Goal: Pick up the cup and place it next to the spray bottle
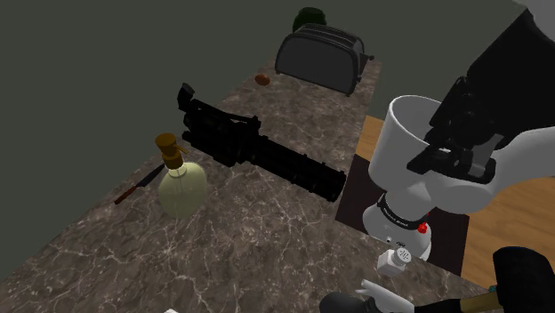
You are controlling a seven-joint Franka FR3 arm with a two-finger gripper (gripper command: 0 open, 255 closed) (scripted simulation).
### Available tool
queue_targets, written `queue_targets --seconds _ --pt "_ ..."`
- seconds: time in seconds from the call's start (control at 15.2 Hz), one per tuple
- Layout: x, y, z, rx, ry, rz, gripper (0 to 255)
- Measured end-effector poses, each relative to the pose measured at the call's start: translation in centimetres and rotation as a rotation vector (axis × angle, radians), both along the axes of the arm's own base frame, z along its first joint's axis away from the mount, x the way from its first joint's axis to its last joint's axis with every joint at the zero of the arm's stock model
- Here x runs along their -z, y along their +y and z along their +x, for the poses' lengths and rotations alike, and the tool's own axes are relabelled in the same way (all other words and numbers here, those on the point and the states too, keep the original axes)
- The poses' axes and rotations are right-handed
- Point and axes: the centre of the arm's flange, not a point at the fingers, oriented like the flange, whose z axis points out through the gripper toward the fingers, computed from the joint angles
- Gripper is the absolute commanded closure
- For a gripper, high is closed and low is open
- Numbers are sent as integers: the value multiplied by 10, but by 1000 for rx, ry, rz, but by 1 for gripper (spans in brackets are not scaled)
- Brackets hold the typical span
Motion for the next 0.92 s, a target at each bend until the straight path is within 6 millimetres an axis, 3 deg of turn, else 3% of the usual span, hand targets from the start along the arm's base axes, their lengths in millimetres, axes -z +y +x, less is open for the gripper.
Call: queue_targets --seconds 0.92 --pt "75 0 0 0 0 0 255"
